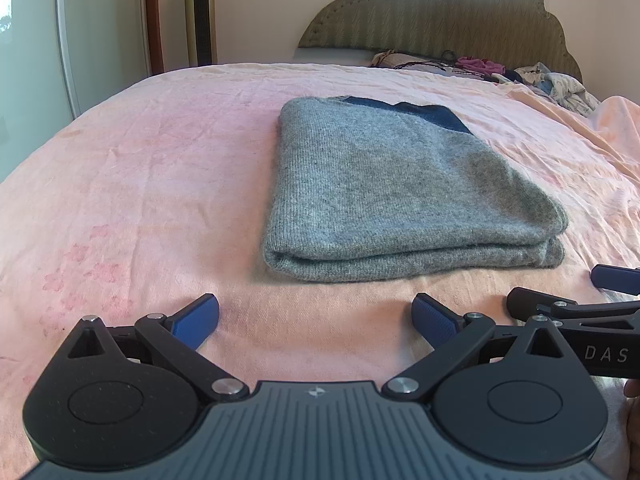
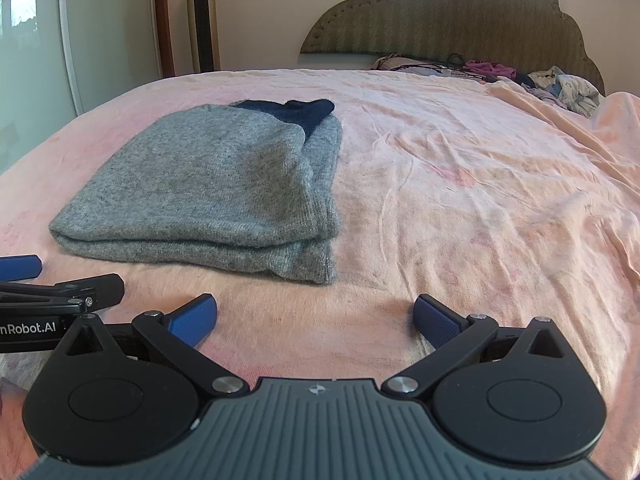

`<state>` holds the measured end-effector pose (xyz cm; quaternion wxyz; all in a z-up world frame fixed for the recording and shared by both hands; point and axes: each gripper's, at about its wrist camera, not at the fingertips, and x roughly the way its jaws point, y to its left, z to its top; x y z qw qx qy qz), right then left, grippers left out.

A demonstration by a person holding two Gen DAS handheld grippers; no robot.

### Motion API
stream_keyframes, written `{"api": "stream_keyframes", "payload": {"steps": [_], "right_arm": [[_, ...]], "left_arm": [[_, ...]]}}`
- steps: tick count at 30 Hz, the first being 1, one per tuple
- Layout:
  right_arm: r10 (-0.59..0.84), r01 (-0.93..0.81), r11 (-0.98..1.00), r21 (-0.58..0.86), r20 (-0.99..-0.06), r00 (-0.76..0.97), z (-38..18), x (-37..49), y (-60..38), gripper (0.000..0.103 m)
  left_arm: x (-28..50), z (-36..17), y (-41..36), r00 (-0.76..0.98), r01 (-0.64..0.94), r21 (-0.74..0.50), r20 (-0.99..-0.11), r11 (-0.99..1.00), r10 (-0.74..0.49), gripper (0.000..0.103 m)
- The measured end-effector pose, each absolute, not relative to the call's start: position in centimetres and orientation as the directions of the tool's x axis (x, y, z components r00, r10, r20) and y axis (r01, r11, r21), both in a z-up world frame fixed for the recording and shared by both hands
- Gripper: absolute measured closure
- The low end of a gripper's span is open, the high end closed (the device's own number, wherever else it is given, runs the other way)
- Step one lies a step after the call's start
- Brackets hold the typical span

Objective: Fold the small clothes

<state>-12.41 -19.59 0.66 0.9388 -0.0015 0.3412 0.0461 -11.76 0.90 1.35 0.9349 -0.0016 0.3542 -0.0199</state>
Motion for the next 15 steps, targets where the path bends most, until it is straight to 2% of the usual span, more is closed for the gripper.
{"api": "stream_keyframes", "payload": {"steps": [15], "right_arm": [[0.079, -0.080, 0.996, 0.028, -0.642, 0.763, 0.67, -12.29, -19.53, 0.000]], "left_arm": [[-11.74, 1.34, 0.90, 0.748, 0.035, -0.015, -0.662, 0.999, -0.037, 0.000]]}}
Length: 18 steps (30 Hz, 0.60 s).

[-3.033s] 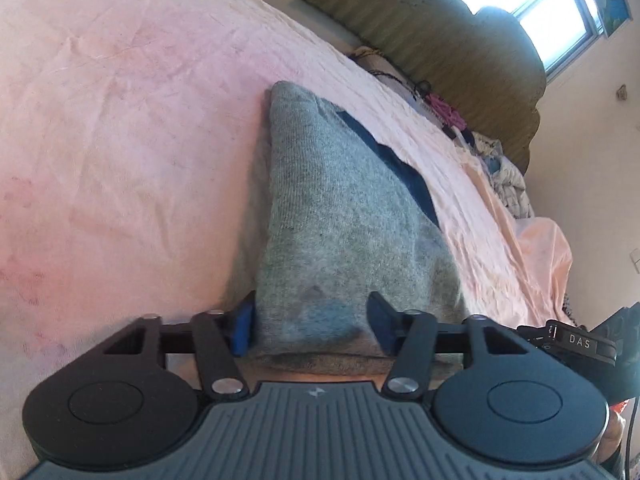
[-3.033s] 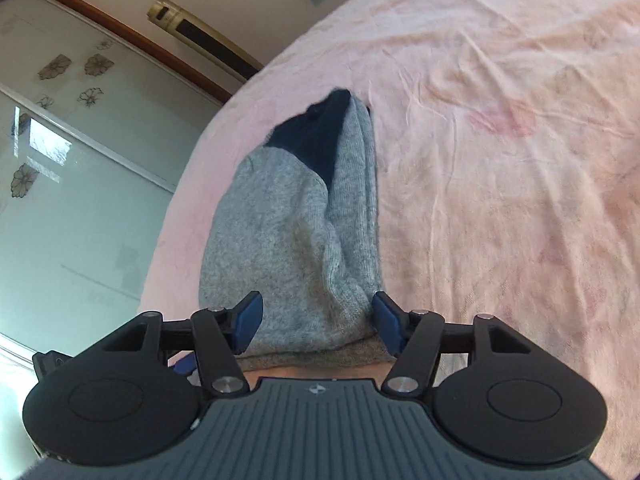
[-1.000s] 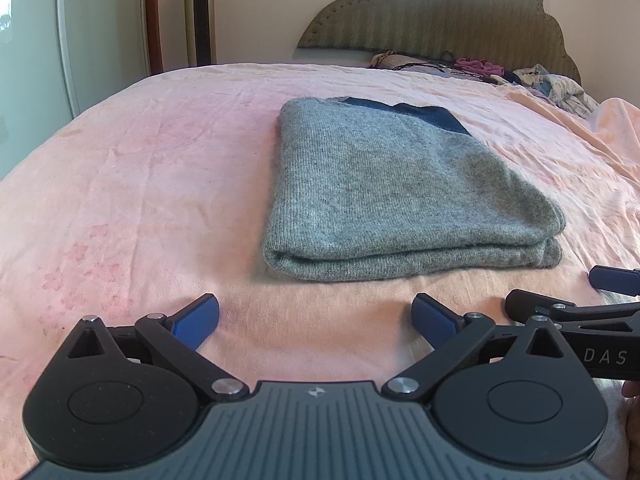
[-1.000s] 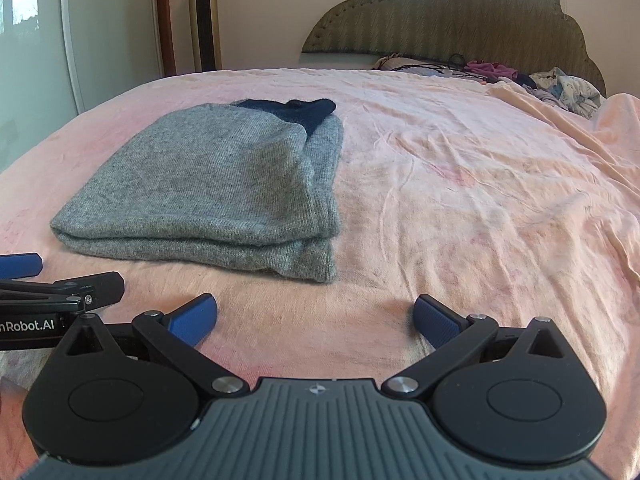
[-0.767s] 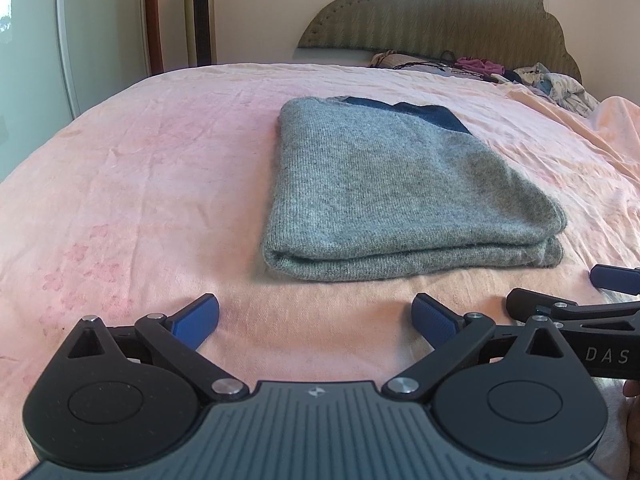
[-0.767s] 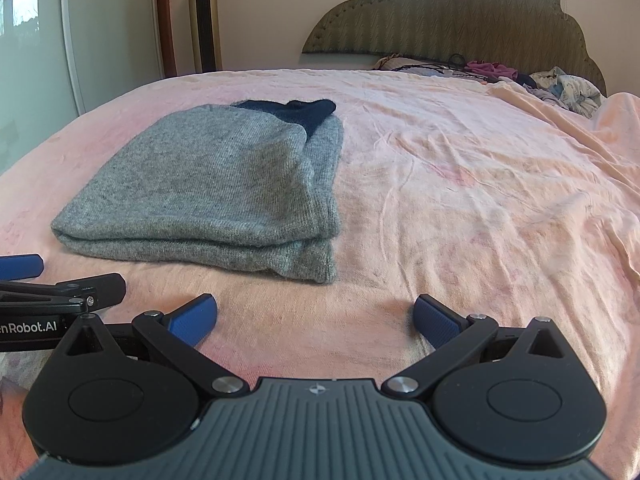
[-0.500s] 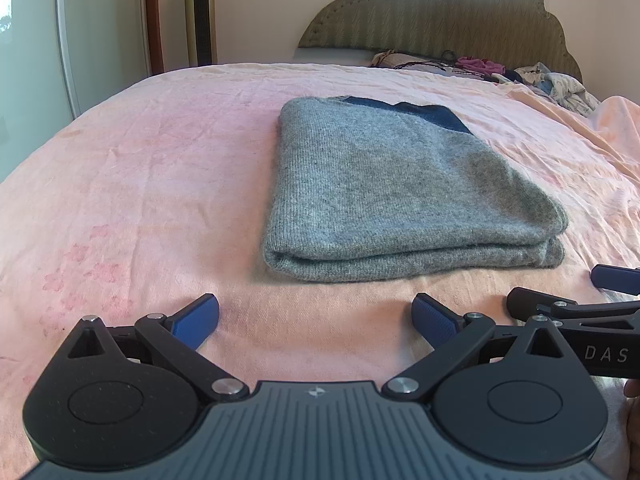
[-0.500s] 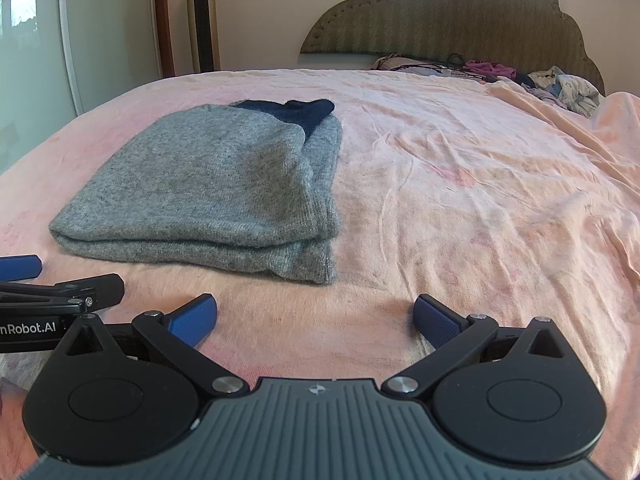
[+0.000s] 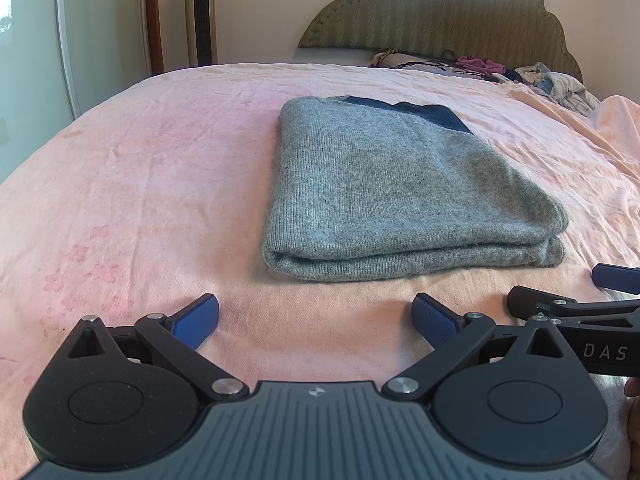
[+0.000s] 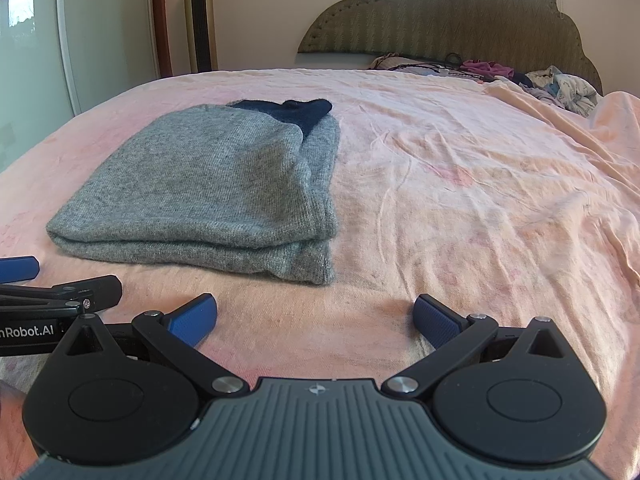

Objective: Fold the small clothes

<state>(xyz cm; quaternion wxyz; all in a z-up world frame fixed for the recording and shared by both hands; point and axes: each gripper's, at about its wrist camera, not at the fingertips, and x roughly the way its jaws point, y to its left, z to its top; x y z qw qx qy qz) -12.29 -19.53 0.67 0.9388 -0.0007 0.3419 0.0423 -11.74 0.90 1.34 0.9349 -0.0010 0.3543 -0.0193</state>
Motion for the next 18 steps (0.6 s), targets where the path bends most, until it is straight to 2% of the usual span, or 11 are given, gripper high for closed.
{"api": "stream_keyframes", "payload": {"steps": [18], "right_arm": [[0.075, -0.073, 0.997, 0.030, -0.638, 0.766, 0.65, -12.34, -19.39, 0.000]], "left_arm": [[-11.71, 1.35, 0.58, 0.750, 0.030, -0.014, -0.661, 0.999, -0.032, 0.000]]}}
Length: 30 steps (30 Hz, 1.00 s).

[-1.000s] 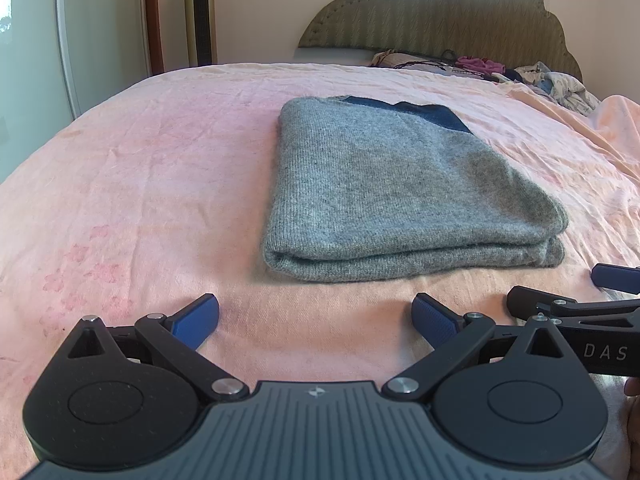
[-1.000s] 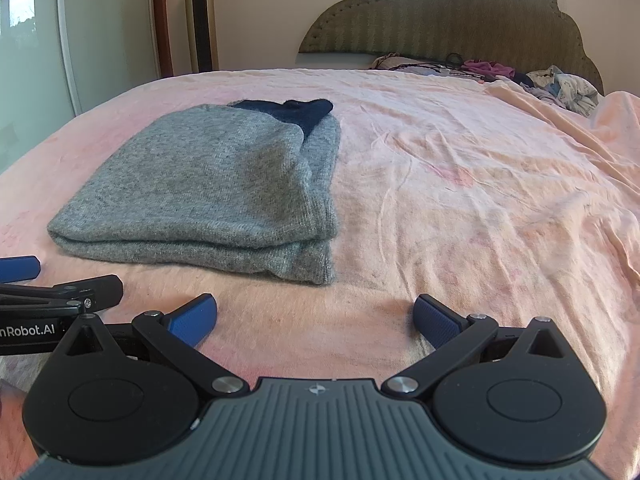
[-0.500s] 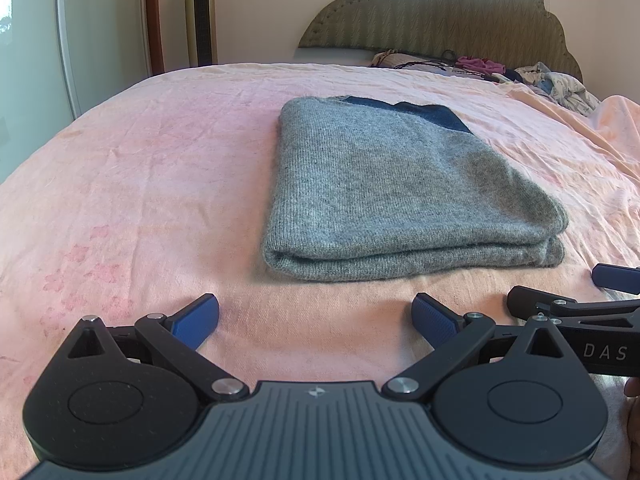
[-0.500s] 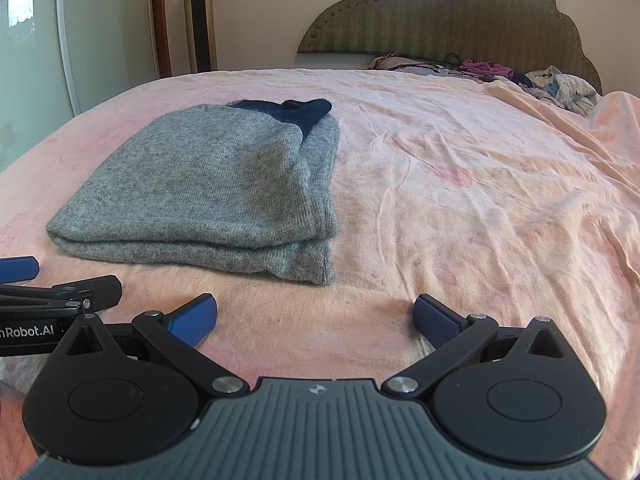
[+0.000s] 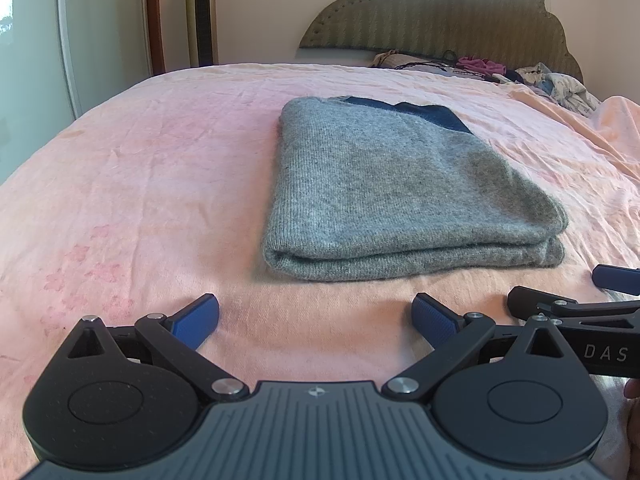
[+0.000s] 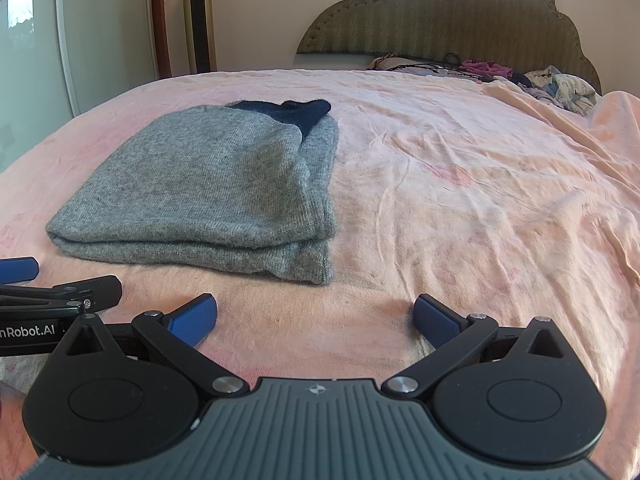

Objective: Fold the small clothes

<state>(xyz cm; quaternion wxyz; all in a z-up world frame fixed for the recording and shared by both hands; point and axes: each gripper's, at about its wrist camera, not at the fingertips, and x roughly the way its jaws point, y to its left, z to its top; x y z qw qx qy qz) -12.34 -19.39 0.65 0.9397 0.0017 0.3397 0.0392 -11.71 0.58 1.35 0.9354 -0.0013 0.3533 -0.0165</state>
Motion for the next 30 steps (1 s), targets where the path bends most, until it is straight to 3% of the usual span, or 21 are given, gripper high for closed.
{"api": "stream_keyframes", "payload": {"steps": [30], "right_arm": [[0.070, -0.066, 0.997, 0.030, -0.637, 0.768, 0.67, -12.48, -19.23, 0.000]], "left_arm": [[-12.04, 1.44, 0.45, 0.737, 0.034, -0.006, -0.675, 0.999, -0.029, 0.000]]}}
